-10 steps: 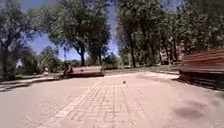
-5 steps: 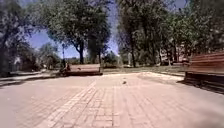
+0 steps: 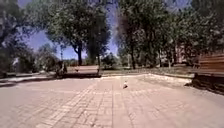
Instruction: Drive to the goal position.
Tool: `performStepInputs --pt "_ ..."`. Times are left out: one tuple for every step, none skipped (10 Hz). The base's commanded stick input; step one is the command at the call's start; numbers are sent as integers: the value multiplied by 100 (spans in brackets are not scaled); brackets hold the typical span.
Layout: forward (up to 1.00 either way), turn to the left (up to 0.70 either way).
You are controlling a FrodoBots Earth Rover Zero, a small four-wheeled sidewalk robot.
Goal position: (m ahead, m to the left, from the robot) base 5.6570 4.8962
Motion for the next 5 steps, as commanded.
performStepInputs --pt "85 34" --pt "85 34" --pt "85 34" --pt "85 34" --pt "85 34"
